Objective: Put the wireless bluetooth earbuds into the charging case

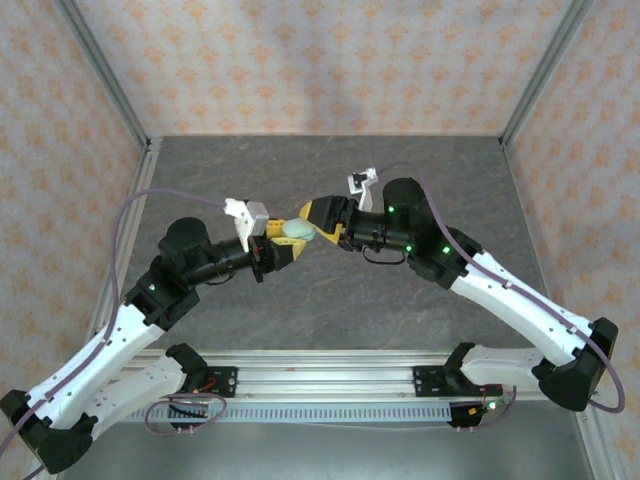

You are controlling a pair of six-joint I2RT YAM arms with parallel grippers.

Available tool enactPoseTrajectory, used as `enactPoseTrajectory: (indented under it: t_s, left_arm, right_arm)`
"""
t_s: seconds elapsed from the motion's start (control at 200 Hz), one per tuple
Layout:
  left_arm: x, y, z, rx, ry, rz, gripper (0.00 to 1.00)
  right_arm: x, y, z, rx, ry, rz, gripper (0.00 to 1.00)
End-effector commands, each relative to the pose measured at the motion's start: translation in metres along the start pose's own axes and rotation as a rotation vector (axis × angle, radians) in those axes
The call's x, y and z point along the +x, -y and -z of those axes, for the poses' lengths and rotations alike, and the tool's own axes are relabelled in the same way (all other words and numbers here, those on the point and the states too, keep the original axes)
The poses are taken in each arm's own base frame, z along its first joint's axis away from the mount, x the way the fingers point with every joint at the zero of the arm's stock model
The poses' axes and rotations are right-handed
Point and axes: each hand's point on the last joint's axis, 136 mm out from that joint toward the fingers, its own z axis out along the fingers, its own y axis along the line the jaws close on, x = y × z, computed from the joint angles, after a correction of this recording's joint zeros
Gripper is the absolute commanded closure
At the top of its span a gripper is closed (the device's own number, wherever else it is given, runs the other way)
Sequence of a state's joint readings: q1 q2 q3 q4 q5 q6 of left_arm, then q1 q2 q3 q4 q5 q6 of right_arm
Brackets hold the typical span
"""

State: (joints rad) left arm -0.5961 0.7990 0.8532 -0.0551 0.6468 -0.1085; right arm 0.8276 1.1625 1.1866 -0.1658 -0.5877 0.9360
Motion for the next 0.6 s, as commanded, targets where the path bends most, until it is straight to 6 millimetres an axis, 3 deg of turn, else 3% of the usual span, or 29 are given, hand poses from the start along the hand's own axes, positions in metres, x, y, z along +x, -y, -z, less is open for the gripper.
enactPoseTrajectory:
  t_s: [0.0, 0.32, 0.595]
  left_arm:
    - [-0.031, 0.009, 0.003, 0.016, 0.081, -0.027, 0.85]
    - [-0.024, 0.001, -0.004, -0.007, 0.034, 0.003, 0.83]
    - [-0.016, 0.008, -0.002, 0.025, -0.024, -0.007, 0.49]
  right_arm:
    - [0.005, -0.020, -0.003, -0.086, -0.027, 0.001, 0.35]
    - [0.013, -0.027, -0.005, -0.125, -0.061, -0.030, 0.67]
    - [0.004, -0.025, -0.001, -0.132, -0.019, -0.056, 0.76]
